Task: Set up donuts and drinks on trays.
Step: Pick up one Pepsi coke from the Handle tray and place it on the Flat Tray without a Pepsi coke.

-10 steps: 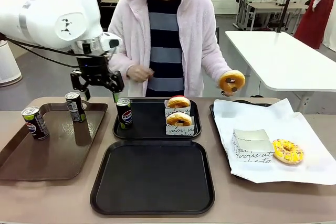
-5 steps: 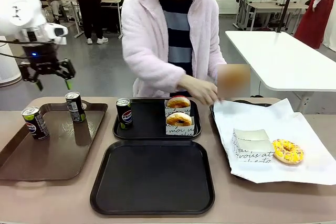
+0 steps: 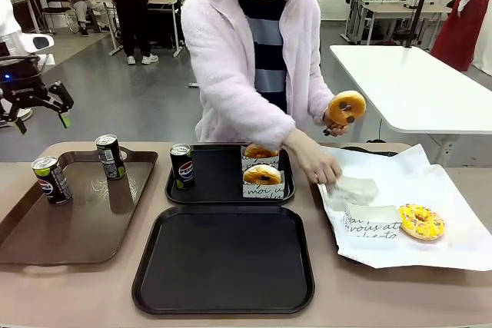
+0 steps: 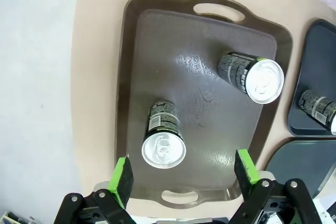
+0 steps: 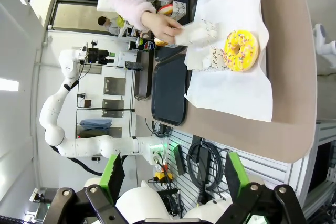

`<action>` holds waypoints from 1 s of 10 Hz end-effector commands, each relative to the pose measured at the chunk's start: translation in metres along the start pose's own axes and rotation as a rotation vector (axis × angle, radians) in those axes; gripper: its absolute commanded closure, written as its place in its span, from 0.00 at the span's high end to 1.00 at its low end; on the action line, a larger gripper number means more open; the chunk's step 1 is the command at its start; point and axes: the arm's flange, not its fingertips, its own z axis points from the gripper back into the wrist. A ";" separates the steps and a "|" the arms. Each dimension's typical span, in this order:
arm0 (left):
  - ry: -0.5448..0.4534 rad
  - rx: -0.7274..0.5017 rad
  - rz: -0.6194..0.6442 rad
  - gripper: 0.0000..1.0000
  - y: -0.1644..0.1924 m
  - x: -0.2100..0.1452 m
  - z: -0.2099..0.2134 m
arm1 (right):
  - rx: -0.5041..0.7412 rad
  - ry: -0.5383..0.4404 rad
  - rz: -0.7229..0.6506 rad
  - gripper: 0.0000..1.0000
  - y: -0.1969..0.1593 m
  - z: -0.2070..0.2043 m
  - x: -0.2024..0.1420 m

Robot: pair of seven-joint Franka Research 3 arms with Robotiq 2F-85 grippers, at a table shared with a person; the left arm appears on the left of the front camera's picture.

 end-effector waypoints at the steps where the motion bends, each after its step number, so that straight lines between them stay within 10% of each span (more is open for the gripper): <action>1: -0.022 0.006 0.005 1.00 -0.011 -0.013 0.006 | 0.013 -0.005 0.004 1.00 0.000 0.001 -0.001; 10: -0.041 0.023 -0.151 1.00 0.011 -0.007 -0.016 | 0.013 -0.005 0.004 1.00 0.000 0.001 -0.001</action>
